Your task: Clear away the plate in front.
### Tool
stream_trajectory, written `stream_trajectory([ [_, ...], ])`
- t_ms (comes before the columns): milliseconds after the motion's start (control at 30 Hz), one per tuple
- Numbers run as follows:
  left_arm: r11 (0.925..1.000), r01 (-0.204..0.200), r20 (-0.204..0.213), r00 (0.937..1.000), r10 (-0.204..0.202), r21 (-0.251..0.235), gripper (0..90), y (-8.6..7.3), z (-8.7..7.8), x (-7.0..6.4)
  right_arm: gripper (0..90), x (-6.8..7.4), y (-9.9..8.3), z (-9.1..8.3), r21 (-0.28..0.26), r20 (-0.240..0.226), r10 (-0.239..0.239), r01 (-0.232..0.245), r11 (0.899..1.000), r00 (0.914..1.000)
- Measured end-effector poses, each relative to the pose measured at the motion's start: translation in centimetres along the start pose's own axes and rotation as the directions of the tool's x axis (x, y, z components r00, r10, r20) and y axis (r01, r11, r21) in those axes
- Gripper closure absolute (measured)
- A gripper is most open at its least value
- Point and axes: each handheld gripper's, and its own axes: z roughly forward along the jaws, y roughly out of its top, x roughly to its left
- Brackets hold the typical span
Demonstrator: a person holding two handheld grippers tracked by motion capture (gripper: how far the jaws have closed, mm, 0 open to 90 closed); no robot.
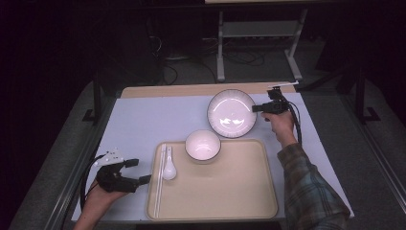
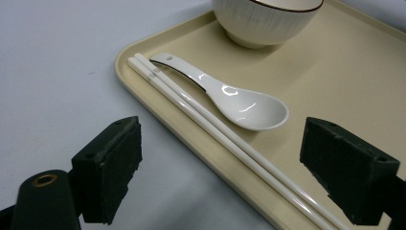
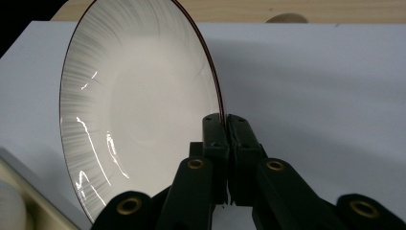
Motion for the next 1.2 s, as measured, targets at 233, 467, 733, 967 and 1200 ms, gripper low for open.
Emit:
stream_trajectory([
  [233, 1.0000, 0.002, 0.000, 1.0000, -0.002, 0.000, 13.8, 0.0, 0.0, 0.0, 87.2, -0.5, 0.4, -1.7, -0.028, 0.003, 0.006, -0.006, 1.000, 1.0000],
  [467, 1.0000, -0.002, 0.001, 1.0000, 0.002, -0.002, 13.8, 0.1, 0.0, -0.1, 87.2, -0.7, 0.4, -4.5, -0.024, 0.019, -0.024, 0.025, 0.999, 0.9995],
  [733, 1.0000, -0.005, 0.003, 1.0000, 0.005, -0.007, 13.8, 0.2, 0.0, -0.2, 87.2, 0.3, -0.2, -7.9, 0.004, 0.025, -0.088, 0.088, 0.996, 0.9958],
  [967, 0.9999, -0.009, 0.005, 0.9999, 0.009, -0.006, 13.8, 0.2, 0.1, -0.2, 87.2, 0.8, -2.1, -10.4, 0.031, 0.015, -0.117, 0.116, 0.993, 0.9931],
  [1200, 0.9999, -0.009, 0.007, 0.9999, 0.009, -0.005, 13.8, 0.3, 0.2, -0.3, 87.1, 1.7, -4.4, -11.6, 0.081, -0.003, -0.164, 0.164, 0.983, 0.9864],
])
